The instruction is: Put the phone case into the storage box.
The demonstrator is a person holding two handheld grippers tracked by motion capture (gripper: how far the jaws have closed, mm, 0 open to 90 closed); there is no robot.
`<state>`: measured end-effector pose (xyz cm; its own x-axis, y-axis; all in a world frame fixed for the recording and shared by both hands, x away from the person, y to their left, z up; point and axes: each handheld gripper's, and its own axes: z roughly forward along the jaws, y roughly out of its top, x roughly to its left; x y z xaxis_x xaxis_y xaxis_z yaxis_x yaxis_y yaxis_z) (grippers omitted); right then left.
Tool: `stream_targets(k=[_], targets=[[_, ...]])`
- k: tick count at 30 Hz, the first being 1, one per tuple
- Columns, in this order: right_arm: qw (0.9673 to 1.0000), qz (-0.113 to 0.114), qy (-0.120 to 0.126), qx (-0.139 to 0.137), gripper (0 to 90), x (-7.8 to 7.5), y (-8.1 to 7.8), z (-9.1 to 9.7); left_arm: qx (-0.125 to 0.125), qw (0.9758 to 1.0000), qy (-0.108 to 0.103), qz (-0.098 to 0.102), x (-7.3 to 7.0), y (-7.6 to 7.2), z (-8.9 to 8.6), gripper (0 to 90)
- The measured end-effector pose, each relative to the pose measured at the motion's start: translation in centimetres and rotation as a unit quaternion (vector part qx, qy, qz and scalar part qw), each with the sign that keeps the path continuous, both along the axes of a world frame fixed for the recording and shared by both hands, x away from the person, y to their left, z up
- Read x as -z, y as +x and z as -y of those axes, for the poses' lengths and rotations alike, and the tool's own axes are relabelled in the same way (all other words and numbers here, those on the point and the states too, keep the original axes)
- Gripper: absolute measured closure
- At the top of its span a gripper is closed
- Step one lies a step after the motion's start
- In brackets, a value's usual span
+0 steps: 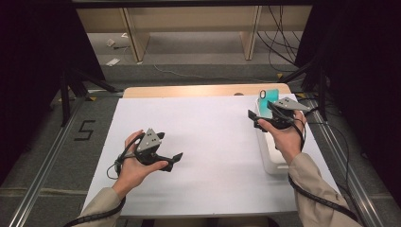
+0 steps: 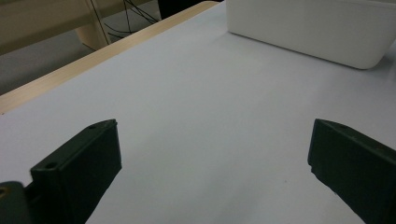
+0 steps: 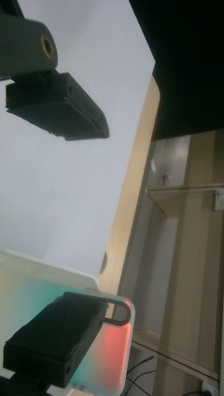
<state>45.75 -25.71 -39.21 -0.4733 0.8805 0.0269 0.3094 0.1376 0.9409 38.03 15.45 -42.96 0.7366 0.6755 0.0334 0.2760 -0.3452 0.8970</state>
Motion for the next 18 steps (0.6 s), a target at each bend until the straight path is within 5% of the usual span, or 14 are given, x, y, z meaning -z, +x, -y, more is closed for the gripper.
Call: stream_targets(k=[18], targets=[[0.9997, -0.002, 0.001, -0.024, 16.6, 0.2, -1.8, 0.3, 0.000, 1.0000, 0.000, 0.000, 0.0, 0.0, 0.0, 1.8]])
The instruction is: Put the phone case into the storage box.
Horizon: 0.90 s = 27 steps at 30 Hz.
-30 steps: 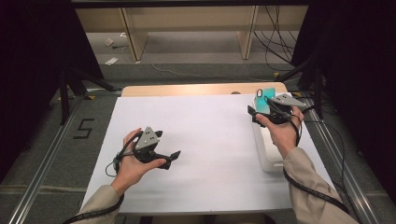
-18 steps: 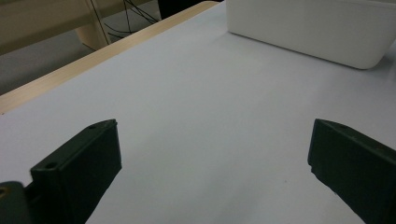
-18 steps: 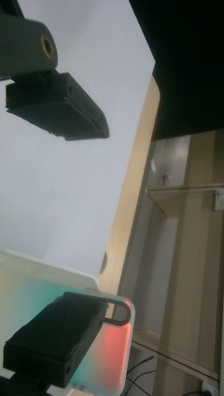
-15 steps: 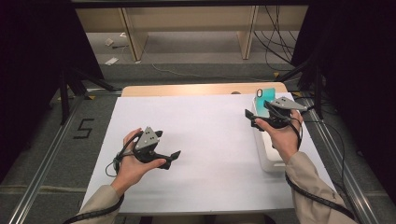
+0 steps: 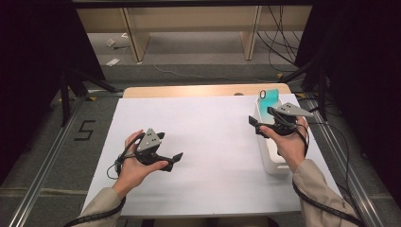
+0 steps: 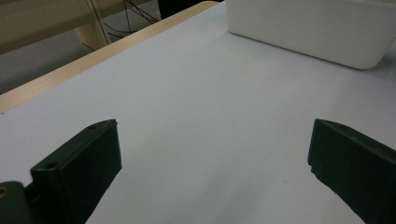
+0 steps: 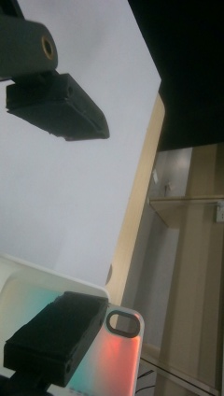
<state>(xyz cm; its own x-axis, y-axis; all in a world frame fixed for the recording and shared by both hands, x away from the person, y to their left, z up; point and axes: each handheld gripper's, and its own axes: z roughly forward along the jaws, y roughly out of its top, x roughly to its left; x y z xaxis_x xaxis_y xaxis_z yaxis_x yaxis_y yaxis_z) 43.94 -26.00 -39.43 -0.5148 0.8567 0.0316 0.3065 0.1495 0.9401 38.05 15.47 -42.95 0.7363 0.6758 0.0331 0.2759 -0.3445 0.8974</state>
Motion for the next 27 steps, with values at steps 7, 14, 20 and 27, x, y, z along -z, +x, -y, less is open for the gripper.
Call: stream_targets(k=[7, 14, 20, 27], targets=[[1.0000, 0.001, 0.001, -0.009, 17.0, -0.2, -0.6, -0.1, 0.000, 1.0000, 0.000, 0.000, 0.0, 0.0, 0.0, 1.8], [0.9999, 0.001, 0.000, -0.017, 17.2, -0.3, -1.2, -0.2, 0.000, 1.0000, 0.000, 0.000, 0.0, 0.0, 0.0, 1.8], [0.9997, 0.003, -0.001, -0.024, 17.4, -0.3, -1.6, -0.2, 0.000, 1.0000, -0.001, 0.000, -0.1, 0.0, 0.0, 1.8], [0.9995, 0.001, -0.002, -0.031, 17.8, -0.3, -2.0, -0.2, 0.000, 1.0000, -0.001, 0.000, -0.1, 0.0, 0.0, 1.8]])
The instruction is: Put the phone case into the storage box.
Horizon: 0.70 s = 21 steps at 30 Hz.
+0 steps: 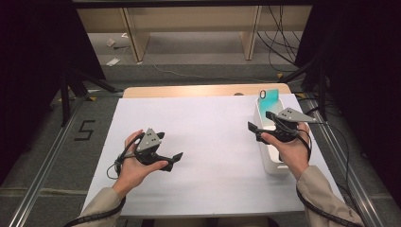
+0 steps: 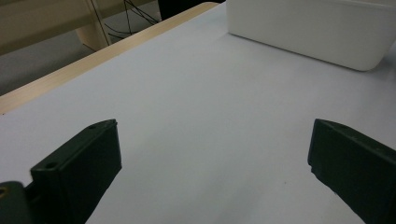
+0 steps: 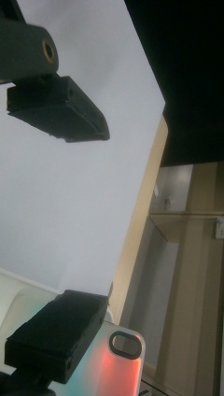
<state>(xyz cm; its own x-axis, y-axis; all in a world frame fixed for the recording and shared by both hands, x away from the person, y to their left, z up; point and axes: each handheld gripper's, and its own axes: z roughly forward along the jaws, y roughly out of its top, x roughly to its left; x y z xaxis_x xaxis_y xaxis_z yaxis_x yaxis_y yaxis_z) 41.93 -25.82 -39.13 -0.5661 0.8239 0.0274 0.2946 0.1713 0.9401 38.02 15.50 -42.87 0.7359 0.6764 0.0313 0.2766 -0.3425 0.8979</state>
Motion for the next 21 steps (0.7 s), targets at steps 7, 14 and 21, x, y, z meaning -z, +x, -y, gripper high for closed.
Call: stream_targets(k=[7, 14, 21], targets=[[1.0000, 0.002, -0.001, -0.005, 18.2, -0.1, -0.4, 0.0, -0.002, 1.0000, -0.001, -0.001, 0.0, 0.0, -0.1, 1.8], [1.0000, 0.001, -0.002, -0.010, 18.3, -0.1, -0.8, 0.0, -0.002, 1.0000, -0.003, -0.001, 0.0, 0.0, -0.1, 1.8], [0.9999, 0.001, -0.002, -0.011, 18.4, 0.0, -1.2, 0.3, -0.002, 1.0000, -0.003, -0.001, 0.0, 0.0, -0.1, 1.9]])
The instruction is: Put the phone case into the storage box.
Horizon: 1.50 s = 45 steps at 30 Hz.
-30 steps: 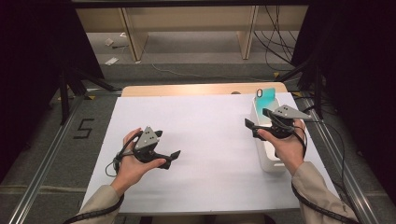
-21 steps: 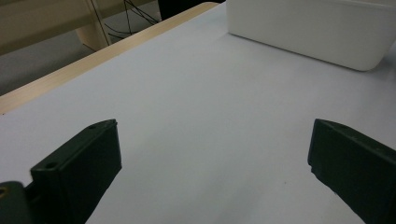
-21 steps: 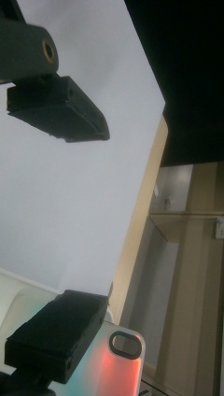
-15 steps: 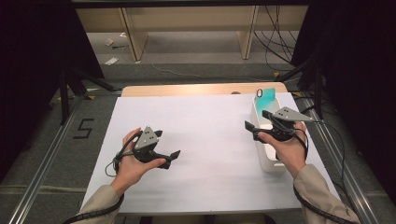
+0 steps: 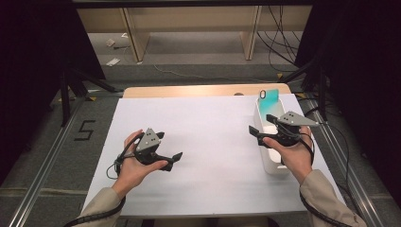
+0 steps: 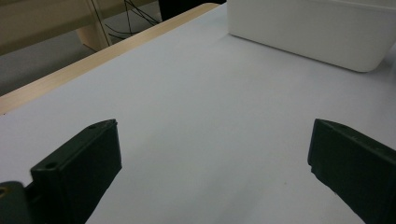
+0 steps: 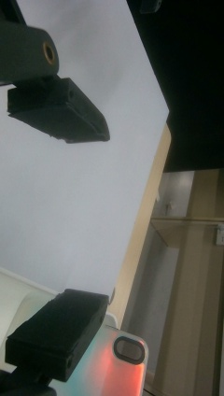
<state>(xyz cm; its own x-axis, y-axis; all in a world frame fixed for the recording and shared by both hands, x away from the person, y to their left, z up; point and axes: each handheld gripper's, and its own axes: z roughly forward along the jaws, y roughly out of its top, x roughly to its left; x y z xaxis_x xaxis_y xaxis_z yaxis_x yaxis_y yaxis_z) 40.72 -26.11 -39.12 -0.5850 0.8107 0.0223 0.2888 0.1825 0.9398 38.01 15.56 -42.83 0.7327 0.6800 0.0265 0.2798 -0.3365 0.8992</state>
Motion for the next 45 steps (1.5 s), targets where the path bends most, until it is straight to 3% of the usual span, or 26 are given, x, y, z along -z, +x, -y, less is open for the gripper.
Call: stream_targets(k=[45], targets=[[0.9998, 0.004, -0.006, -0.019, 19.5, 0.6, -2.0, 1.0, -0.002, 1.0000, -0.001, 0.001, -0.1, 0.0, -0.1, 2.0]])
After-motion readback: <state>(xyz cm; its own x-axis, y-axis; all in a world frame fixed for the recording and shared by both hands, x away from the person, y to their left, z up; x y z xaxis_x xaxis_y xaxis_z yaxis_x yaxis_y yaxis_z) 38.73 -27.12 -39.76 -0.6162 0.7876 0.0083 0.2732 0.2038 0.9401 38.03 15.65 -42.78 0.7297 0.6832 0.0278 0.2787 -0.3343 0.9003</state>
